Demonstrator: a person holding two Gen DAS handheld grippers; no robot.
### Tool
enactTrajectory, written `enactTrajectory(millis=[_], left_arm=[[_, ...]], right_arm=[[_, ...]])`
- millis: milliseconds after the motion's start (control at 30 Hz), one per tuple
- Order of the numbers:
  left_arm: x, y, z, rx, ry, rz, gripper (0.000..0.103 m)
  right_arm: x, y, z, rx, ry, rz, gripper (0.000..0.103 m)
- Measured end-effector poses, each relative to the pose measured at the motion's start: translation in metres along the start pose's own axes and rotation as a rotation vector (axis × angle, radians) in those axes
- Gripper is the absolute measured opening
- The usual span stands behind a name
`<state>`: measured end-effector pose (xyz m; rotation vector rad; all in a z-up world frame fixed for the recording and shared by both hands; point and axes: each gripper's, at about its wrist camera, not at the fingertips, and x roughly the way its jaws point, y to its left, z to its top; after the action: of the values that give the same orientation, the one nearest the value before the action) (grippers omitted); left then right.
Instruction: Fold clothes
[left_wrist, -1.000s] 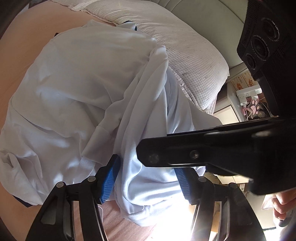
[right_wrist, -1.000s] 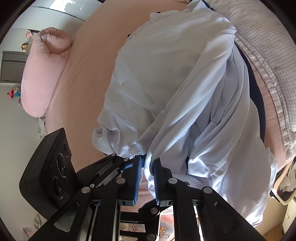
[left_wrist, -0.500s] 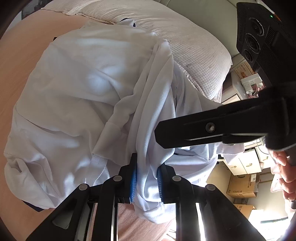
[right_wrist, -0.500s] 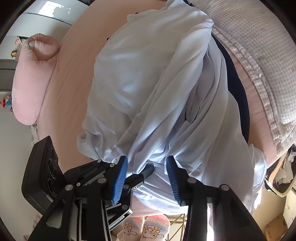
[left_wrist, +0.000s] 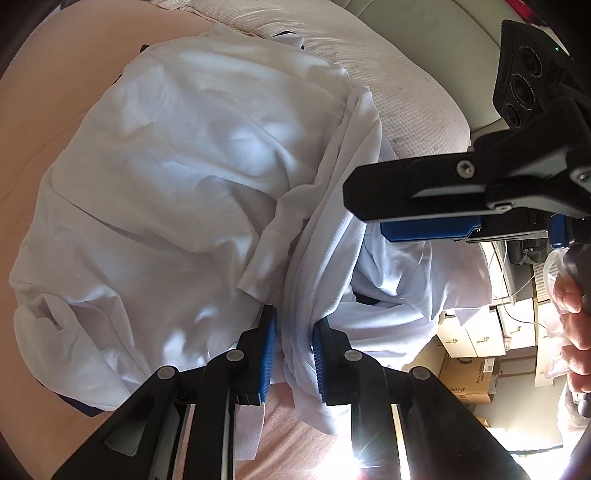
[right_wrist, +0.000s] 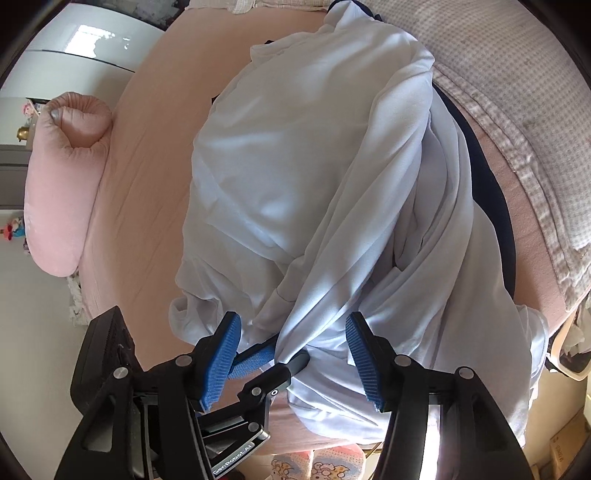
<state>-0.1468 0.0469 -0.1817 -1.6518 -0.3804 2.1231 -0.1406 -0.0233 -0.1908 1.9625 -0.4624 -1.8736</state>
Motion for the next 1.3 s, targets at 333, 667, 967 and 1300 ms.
enactTrajectory(millis=[333, 667, 967, 1300], left_arm=[[0.007, 0.000, 0.009, -0.028, 0.026, -0.017, 0.016], [0.016, 0.002, 0.030, -0.153, 0.060, -0.070, 0.016], [-0.012, 0.008, 0.042, -0.162, 0.008, 0.014, 0.054], [-0.021, -0.026, 0.030, -0.125, -0.093, 0.029, 0.058]], right_arm=[[0.025, -0.008, 0.025, 0.055, 0.041, -0.120, 0.058], [0.039, 0.006, 0.051, -0.103, 0.138, -0.173, 0.014], [0.041, 0.025, 0.048, -0.180, 0.148, -0.108, 0.013], [0.012, 0.031, 0.025, -0.239, 0.088, -0.058, 0.013]])
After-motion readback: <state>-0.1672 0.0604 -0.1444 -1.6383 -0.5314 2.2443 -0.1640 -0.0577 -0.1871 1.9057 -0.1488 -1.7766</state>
